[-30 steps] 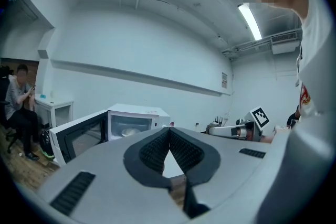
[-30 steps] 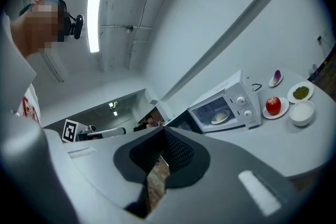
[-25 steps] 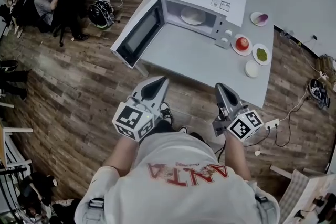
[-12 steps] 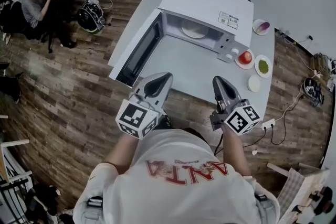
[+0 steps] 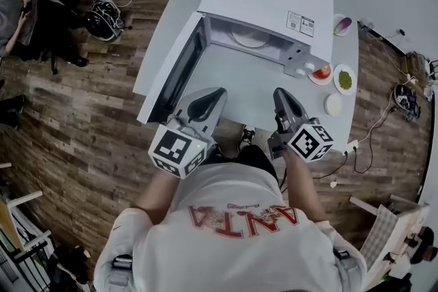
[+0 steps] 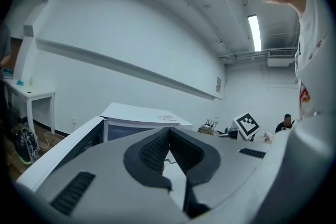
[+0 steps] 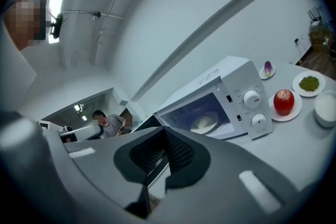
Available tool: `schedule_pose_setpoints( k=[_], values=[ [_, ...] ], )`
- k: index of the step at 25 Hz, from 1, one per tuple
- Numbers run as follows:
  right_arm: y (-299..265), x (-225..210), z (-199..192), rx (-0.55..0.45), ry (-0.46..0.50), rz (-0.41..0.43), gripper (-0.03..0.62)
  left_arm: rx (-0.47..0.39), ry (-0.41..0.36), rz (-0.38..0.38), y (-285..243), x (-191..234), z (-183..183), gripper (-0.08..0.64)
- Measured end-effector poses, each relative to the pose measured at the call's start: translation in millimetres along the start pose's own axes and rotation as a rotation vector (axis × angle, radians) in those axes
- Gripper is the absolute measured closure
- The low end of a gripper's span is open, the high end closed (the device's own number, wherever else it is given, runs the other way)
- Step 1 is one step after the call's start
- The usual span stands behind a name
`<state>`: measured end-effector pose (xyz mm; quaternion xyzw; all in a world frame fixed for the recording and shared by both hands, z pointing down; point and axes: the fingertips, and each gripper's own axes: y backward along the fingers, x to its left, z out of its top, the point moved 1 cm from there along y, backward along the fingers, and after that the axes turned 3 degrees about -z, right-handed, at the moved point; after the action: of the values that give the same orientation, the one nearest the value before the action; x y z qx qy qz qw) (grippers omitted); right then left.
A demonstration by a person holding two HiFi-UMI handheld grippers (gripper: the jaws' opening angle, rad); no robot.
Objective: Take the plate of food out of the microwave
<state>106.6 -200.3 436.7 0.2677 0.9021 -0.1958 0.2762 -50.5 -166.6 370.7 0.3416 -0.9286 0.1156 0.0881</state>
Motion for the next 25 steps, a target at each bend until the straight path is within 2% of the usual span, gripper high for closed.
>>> schedule_pose_setpoints(
  k=[6, 9, 12, 19, 25],
  values=[
    [-61, -37, -19, 0.057, -0.188, -0.011, 0.557, 0.023, 0.008, 0.033, -17, 13, -1, 0.551],
    [-88, -53, -24, 0.023, -0.333, 0.009, 0.492, 0.031, 0.006, 0.056, -21, 20, 0, 0.551],
    [-110, -68, -24, -0.034, -0.461, 0.029, 0.476, 0.035, 0.012, 0.066, -24, 23, -1, 0.551],
    [-151, -118, -35, -0.08, -0.698, -0.092, 0.477, 0.048, 0.034, 0.077, -33, 33, -3, 0.551],
    [-174, -139, -43, -0.092, -0.793, -0.147, 0.486, 0.064, 0.046, 0.078, -38, 39, -6, 0.551]
  ],
)
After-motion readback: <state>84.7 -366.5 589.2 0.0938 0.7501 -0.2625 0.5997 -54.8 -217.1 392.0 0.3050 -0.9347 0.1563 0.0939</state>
